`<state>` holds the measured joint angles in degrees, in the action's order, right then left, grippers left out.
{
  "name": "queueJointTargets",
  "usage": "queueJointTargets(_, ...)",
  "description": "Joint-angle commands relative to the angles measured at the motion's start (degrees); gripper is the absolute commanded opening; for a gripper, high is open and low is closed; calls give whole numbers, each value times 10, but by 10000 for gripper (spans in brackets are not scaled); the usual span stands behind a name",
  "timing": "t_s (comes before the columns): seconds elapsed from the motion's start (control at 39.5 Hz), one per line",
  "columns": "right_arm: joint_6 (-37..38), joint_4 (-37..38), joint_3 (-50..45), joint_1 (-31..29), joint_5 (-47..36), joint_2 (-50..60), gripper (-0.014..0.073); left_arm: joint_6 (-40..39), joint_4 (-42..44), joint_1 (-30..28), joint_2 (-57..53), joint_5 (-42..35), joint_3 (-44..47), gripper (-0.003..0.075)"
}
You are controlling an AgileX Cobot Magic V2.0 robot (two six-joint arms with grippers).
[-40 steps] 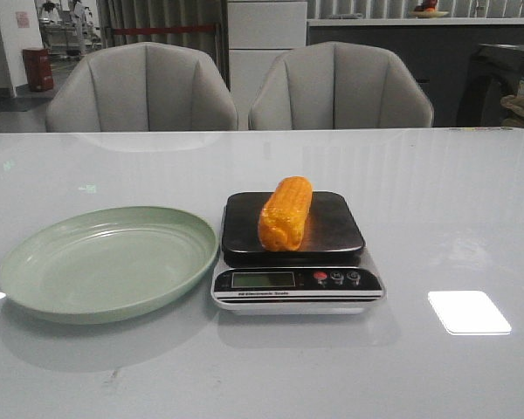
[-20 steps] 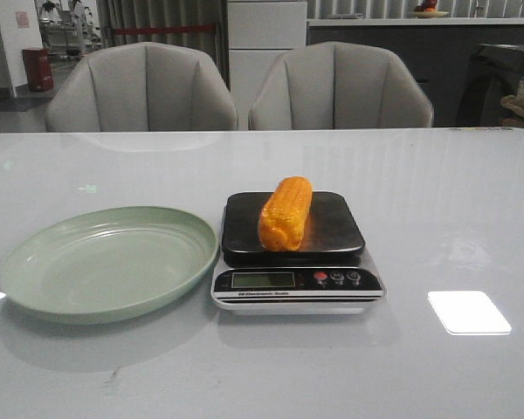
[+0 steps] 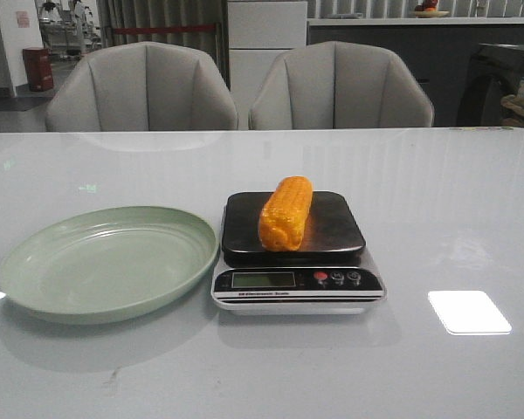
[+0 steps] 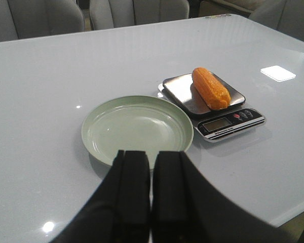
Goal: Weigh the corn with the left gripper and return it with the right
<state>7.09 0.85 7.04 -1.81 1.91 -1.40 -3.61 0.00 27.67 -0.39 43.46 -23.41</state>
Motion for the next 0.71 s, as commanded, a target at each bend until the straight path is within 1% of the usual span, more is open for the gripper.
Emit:
queueJointTargets(0.0,1,1,79,7,11,-54,167,0,0,0,-4,-47,-13,114)
queueJointTargets(0.15,0,1,161,14,97,-148,167,0,0,0,-4,-47,-13,114)
queueJointTargets(0.28,0,-4,198,18,150,-201,167,0,0,0,-4,-47,-13,114)
queueJointTargets(0.43,0,-4,199,17,159,-234,167,0,0,0,-4,-47,-13,114)
queueJointTargets(0.68,0,-8,199,22,176,-243,167,0,0,0,-4,-60,-6,114)
